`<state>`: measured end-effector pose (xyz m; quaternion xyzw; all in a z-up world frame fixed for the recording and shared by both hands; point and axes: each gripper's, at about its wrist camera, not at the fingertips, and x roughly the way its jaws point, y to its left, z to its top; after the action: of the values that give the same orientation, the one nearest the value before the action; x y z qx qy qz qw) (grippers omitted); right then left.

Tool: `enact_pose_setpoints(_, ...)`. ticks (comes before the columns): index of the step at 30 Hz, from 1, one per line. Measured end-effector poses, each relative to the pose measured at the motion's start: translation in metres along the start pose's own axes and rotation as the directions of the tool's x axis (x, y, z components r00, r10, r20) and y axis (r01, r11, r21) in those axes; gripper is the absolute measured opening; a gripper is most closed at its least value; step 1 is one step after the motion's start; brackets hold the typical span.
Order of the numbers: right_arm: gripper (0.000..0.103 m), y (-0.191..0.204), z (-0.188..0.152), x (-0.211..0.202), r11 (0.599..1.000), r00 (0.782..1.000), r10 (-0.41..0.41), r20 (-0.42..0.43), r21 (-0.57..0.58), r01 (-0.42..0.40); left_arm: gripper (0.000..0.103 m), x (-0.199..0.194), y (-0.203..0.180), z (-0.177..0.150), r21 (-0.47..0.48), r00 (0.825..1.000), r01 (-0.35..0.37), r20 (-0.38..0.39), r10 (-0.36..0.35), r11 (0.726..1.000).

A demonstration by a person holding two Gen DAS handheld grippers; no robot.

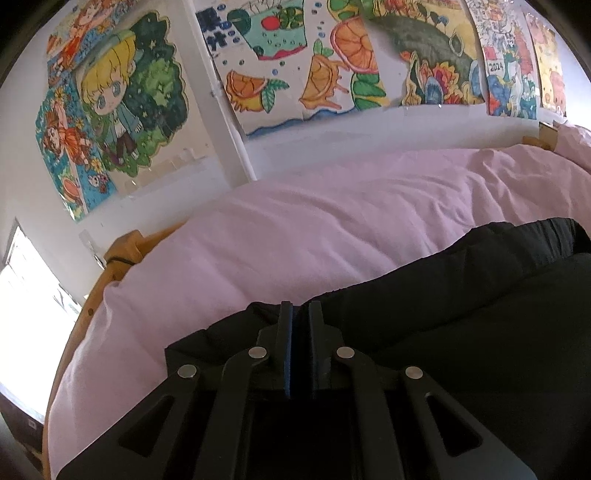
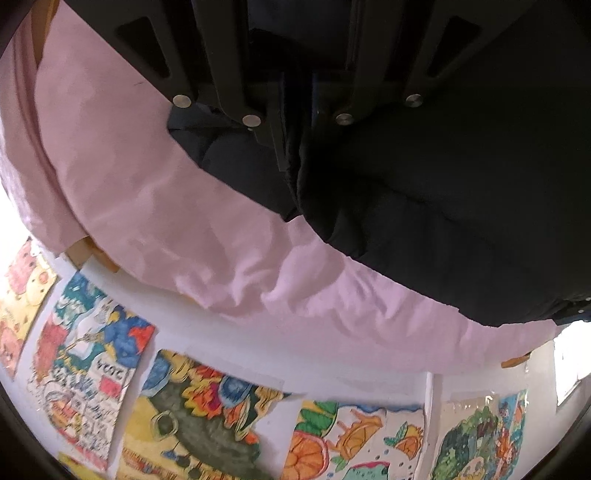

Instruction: Fold large clothes

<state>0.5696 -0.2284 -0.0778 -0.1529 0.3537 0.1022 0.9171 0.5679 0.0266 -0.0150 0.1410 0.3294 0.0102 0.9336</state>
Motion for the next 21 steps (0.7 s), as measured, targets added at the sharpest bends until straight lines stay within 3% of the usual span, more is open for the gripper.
enact_pose_setpoints(9,0.010,-0.005,-0.005,0.016,0.996,0.996,0.085,-0.040,0.025,-0.085,0.007,0.013,-0.006,-0.005,0.016,0.999,-0.011,-0.032,0.012,1.000)
enact_pose_setpoints(19,0.011,-0.003,-0.012,0.007,0.997,0.998,0.062,0.018,0.041,-0.062,0.011,0.008,-0.009,-0.008,0.029,0.999,-0.037,-0.006,0.037,0.999)
enact_pose_setpoints(21,0.011,-0.004,-0.012,0.003,0.997,0.998,0.058,0.034,0.044,-0.060,0.016,0.004,-0.006,-0.008,0.014,0.999,-0.043,0.005,0.043,0.999)
